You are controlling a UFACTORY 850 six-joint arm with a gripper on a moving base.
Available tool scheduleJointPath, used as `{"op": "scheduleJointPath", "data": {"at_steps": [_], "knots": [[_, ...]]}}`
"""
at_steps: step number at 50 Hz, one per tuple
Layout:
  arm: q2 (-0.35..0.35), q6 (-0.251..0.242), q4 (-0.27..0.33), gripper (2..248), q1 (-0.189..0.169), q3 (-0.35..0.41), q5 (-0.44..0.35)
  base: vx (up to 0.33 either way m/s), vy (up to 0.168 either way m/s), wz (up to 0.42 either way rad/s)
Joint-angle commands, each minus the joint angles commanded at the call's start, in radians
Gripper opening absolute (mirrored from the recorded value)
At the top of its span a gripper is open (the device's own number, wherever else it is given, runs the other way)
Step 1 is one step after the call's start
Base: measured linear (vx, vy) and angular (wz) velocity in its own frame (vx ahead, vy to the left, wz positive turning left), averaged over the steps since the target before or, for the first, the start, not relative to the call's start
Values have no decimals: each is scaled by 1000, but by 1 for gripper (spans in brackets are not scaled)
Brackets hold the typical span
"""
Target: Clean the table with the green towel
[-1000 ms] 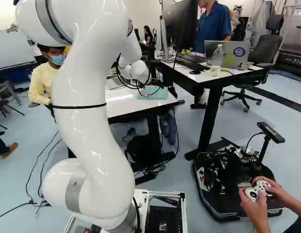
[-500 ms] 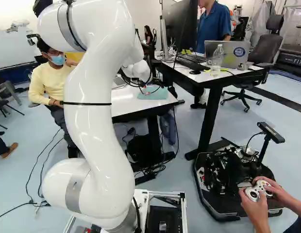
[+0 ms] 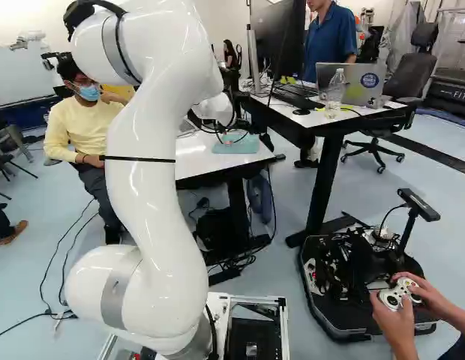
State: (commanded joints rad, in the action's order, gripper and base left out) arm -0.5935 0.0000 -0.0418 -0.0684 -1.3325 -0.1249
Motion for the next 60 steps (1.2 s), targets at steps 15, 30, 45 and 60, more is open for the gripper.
{"op": "scheduleJointPath", "data": {"at_steps": [15, 30, 45, 60], "knots": [[-23, 0, 0, 247, 1, -24, -14, 0, 0, 0], [-54, 0, 0, 247, 1, -34, -27, 0, 0, 0], [-58, 0, 0, 247, 1, -35, -27, 0, 0, 0], [-58, 0, 0, 247, 1, -35, -25, 0, 0, 0]]}}
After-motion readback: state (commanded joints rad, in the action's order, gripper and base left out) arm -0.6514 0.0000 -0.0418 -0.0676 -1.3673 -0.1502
